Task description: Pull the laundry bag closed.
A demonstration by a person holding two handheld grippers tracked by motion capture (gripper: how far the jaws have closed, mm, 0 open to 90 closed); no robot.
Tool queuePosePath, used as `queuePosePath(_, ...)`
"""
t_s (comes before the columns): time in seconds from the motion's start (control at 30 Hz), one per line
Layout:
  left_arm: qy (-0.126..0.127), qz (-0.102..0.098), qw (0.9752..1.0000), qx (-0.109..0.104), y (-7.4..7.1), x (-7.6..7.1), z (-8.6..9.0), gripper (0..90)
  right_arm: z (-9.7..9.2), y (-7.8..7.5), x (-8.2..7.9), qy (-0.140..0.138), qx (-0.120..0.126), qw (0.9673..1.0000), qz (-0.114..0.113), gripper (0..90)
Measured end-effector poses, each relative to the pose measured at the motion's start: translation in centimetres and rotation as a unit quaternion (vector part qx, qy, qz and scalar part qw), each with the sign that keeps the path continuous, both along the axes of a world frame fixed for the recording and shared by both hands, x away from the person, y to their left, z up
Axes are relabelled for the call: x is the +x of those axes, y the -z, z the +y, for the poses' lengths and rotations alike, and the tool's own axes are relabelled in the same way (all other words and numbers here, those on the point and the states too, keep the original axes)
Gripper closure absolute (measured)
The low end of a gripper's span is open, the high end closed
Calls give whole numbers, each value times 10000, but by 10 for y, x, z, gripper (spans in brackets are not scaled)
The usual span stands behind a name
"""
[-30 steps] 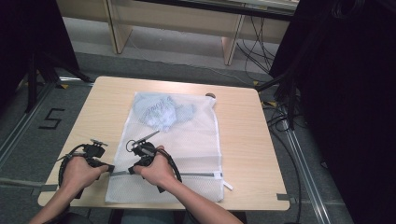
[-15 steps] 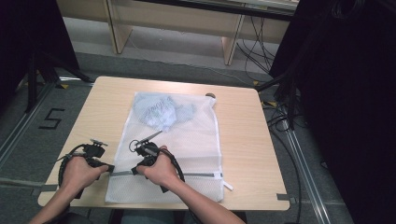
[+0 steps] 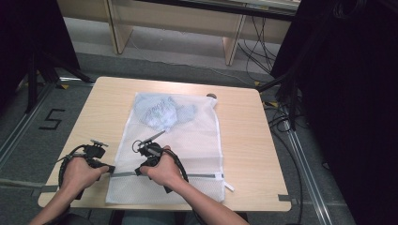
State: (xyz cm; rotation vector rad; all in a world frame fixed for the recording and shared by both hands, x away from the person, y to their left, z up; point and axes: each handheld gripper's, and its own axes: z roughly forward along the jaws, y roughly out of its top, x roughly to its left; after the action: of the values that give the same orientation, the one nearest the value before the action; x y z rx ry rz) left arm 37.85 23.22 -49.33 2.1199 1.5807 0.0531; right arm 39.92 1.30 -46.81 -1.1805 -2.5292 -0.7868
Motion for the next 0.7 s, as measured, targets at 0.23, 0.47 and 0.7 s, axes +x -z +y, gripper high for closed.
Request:
queuePosePath(0.23,6,0,10000,-6,0,0,0,899,-6,2,2,-87,18,9999,-68,871)
queuePosePath(0.47,43,-17,10000,-11,0,0,1,899,-10,0,2,-111,-76,9999,-47,871)
queuePosePath(0.7,8,-1,10000,-24,0,0,0,899,-13,-2,3,-38,-112,9999,14,871)
